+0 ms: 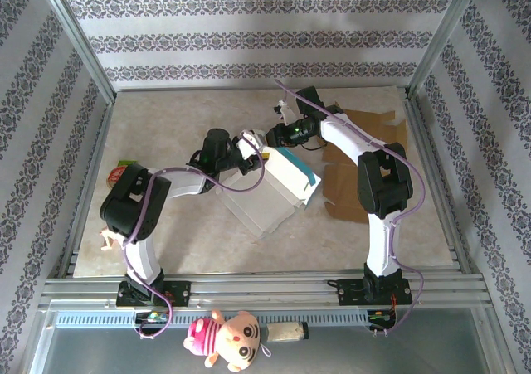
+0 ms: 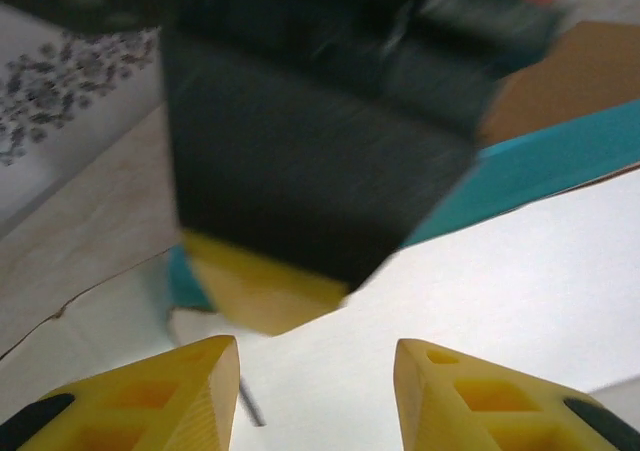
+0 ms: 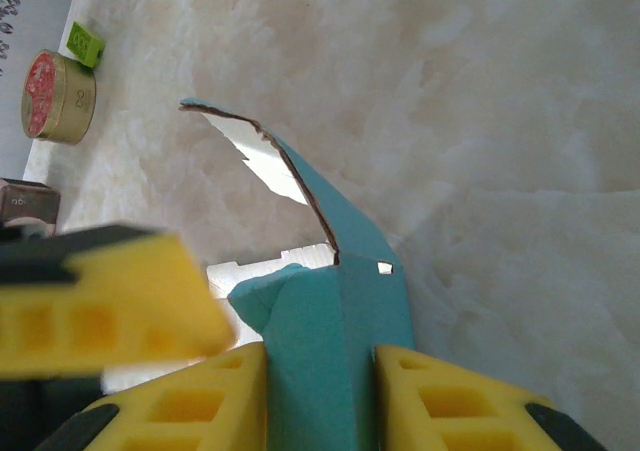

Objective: Fold the paper box

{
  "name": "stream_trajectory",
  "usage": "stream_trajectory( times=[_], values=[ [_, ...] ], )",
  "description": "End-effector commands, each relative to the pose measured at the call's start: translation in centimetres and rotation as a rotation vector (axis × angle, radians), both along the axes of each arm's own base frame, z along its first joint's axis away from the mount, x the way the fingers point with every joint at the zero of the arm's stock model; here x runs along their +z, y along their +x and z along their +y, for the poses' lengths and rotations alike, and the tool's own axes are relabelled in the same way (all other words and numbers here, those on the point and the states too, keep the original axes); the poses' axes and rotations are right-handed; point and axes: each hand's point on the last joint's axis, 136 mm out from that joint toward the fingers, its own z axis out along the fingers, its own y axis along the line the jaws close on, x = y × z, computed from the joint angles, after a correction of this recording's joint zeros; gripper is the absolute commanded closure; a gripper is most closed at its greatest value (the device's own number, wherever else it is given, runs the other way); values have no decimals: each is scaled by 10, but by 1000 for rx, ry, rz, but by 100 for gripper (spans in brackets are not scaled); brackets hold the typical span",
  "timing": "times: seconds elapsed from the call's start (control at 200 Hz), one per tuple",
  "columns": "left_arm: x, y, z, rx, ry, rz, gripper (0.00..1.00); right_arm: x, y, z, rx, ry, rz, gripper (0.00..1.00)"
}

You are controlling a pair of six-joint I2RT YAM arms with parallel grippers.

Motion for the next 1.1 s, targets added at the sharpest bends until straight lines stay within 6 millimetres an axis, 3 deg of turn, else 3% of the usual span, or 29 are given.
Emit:
stream_trajectory(
  times=[0.0, 0.3, 0.465, 0.63, 0.944, 1.094],
  values=[
    [20, 27, 11, 102, -13, -147, 55, 23, -3, 3, 19, 22, -47, 70],
    [5, 35, 10, 131, -10, -95, 55, 23, -3, 3, 20, 25, -45, 70],
    [10, 32, -4, 69, -100, -17, 71, 22, -3, 3, 15, 20, -42, 70],
    [18, 19, -13, 25, -199, 98, 79, 20, 0, 0, 0, 5, -51, 71],
    [23, 4, -26, -54, -318, 226, 73, 21, 1, 0, -7, 2, -67, 72],
    [23, 11, -8, 62, -260, 186, 64, 21, 0, -2, -7, -6, -74, 72]
  ],
)
